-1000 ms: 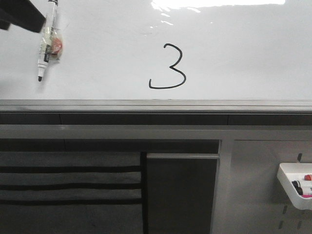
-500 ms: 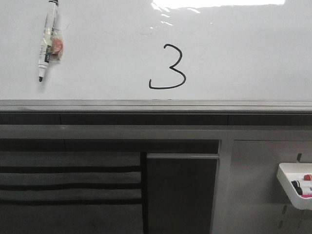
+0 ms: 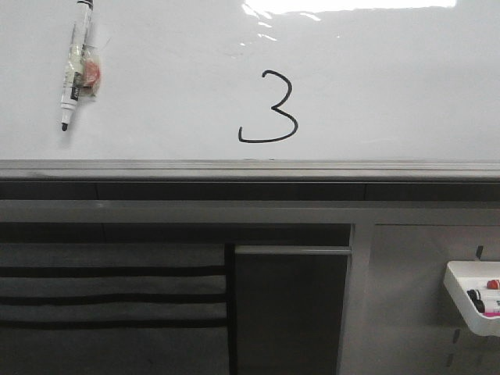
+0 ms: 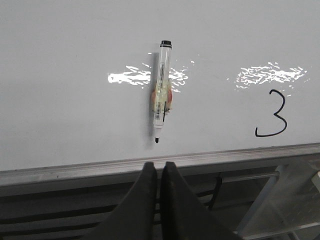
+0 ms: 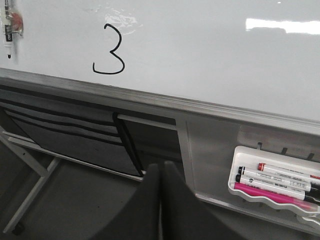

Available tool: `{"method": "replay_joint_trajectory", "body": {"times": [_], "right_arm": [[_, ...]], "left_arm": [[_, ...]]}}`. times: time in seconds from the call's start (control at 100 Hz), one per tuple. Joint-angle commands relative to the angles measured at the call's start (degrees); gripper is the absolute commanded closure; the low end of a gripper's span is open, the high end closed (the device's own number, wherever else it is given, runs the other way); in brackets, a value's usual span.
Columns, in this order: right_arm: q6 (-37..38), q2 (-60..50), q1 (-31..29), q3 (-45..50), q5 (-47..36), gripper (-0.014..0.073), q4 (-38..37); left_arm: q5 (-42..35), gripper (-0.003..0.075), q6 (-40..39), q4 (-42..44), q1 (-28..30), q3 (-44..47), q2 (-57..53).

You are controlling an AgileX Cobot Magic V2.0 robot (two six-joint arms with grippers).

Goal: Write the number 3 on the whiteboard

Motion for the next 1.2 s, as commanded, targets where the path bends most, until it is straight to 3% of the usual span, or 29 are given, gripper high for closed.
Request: {"method": "replay_joint_trajectory", "body": {"times": [0.0, 0.26, 0.53, 0.6, 0.72, 0.79, 1.05, 1.19], "right_arm": [[0.0, 0.4, -0.3, -1.3, -4.0, 0.0668, -1.2], [0.0, 0.4, -0.3, -1.3, -4.0, 0.0668, -1.2], [0.0, 0.4, -0.3, -1.3, -4.0, 0.0668, -1.2], [0.0, 0.4, -0.3, -1.3, -4.0, 0.0668, -1.2], [0.0, 0.4, -0.3, -1.3, -4.0, 0.0668, -1.2], [0.0, 0.4, -0.3, -1.3, -4.0, 0.0668, -1.2], [0.0, 0.4, -0.3, -1.3, -4.0, 0.0668, -1.2], [0.0, 0.4, -0.3, -1.3, -4.0, 0.0668, -1.2]], "left_arm": [[-3.5, 0.0738, -0.7, -2.3, 0.0, -0.8, 0.3], [-18.2, 0.0738, -0.2, 5.1, -2.3, 6.3, -11.1], [-24.1, 0.0738, -0.7, 8.4, -2.2, 16.1, -22.6], [-24.5, 0.0738, -5.8, 13.5, -2.3, 18.2, -24.5], [-25.0, 0.0738, -29.4, 33.1, -2.4, 21.0, -26.6], [-26.0, 0.0738, -36.7, 41.4, -2.4, 22.7, -27.3], [-37.4, 0.0738, -36.9, 43.1, -2.4, 31.5, -29.7], [-35.2, 0.0738, -36.9, 42.5, -2.4, 31.3, -29.7]]}}
